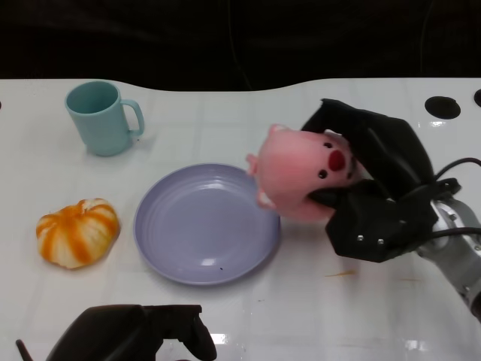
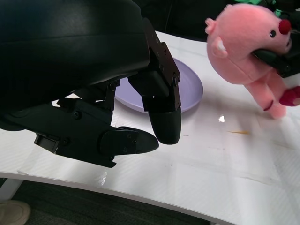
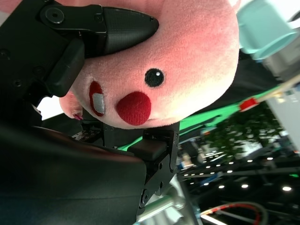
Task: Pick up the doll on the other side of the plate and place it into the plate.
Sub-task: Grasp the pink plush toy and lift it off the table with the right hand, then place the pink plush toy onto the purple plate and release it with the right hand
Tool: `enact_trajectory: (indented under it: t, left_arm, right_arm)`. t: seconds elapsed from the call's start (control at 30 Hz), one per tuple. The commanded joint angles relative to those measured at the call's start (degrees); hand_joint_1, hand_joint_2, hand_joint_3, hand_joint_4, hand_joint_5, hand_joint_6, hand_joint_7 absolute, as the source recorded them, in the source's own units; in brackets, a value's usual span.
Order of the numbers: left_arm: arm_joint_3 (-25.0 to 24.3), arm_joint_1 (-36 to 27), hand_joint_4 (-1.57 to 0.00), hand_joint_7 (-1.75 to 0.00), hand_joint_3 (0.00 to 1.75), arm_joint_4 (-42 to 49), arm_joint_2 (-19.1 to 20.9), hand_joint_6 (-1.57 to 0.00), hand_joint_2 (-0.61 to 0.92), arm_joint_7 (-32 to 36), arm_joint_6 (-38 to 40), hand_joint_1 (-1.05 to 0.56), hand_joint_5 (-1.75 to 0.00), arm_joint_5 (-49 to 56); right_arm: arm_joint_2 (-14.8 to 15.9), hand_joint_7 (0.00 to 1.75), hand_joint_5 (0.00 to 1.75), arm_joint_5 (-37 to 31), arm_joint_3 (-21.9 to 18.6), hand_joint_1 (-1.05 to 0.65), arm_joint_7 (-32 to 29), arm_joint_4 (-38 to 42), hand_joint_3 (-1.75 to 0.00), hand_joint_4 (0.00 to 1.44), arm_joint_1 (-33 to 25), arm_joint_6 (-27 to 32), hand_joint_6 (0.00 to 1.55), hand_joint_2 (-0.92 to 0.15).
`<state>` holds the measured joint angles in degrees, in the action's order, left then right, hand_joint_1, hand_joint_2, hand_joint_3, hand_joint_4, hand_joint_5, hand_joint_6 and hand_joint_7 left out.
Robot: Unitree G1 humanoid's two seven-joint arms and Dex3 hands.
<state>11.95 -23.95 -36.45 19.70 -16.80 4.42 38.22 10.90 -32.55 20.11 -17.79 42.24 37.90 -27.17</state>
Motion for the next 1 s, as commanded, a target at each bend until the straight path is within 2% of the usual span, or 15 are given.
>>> enact_trajectory:
  t: [0.03,0.37,0.57,0.77,0.83,0.87,0.93,0.97,1.0]
  left_arm:
    - [0.5,0.1,-0.67,-0.87,0.36,0.2,-0.1,-0.74,0.92,0.6,-0.4,-0.29,-1.54,0.6]
    - [2.5,0.7,-0.67,-0.9,0.34,0.6,-1.4,-0.74,0.92,1.2,-0.4,-0.29,-1.57,3.1]
    - [3.2,0.7,-0.68,-0.89,0.33,0.3,-2.2,-0.74,0.92,1.0,0.0,-0.28,-1.56,3.7]
    - [3.4,0.8,-0.68,-0.87,0.33,0.3,-2.5,-0.74,0.92,1.1,-0.1,-0.27,-1.53,4.2]
    - [3.5,0.9,-0.68,-0.87,0.32,0.4,-2.6,-0.74,0.92,1.1,-0.2,-0.27,-1.52,4.4]
    - [3.5,1.0,-0.68,-0.87,0.32,0.4,-2.6,-0.74,0.92,1.1,-0.3,-0.28,-1.52,4.5]
    - [3.5,1.0,-0.69,-0.87,0.32,0.5,-2.6,-0.74,0.92,1.1,-0.3,-0.28,-1.52,4.7]
    - [3.5,1.0,-0.69,-0.86,0.32,0.4,-2.7,-0.74,0.92,1.0,-0.2,-0.28,-1.52,4.8]
    - [3.5,1.0,-0.68,-0.86,0.32,0.3,-2.7,-0.74,0.92,0.8,-0.1,-0.28,-1.51,4.9]
  right_arm:
    - [-1.7,1.75,1.75,0.7,0.1,-0.16,1.8,-1.9,-1.46,0.97,2.6,0.4,0.73,-0.29]
    - [-8.9,1.75,1.75,-2.9,4.2,-0.25,3.4,1.4,-1.45,0.97,9.3,3.1,0.73,-0.25]
    - [-12.3,1.75,1.75,-3.8,6.4,-0.22,4.3,4.9,-1.4,0.99,11.9,5.1,0.74,-0.25]
    - [-13.7,1.75,1.75,-4.7,8.1,-0.23,6.5,6.4,-1.2,0.95,13.3,6.9,0.69,-0.34]
    - [-14.0,1.53,1.75,-4.7,8.3,-0.23,7.5,6.5,-1.09,0.94,13.6,7.6,0.72,-0.4]
    - [-14.1,1.23,1.75,-4.4,8.4,-0.23,9.4,6.3,-1.03,0.93,13.6,8.6,0.81,-0.42]
    - [-14.1,0.54,1.55,-4.0,8.5,-0.26,12.7,5.7,-0.7,0.77,13.7,10.2,0.9,-0.61]
    - [-13.7,0.37,1.48,-4.7,9.2,-0.28,14.7,4.9,-0.59,0.73,13.7,11.3,0.92,-0.66]
    - [-13.2,0.17,1.02,-5.4,9.8,-0.38,16.6,4.1,-0.38,0.52,13.8,12.4,0.77,-0.8]
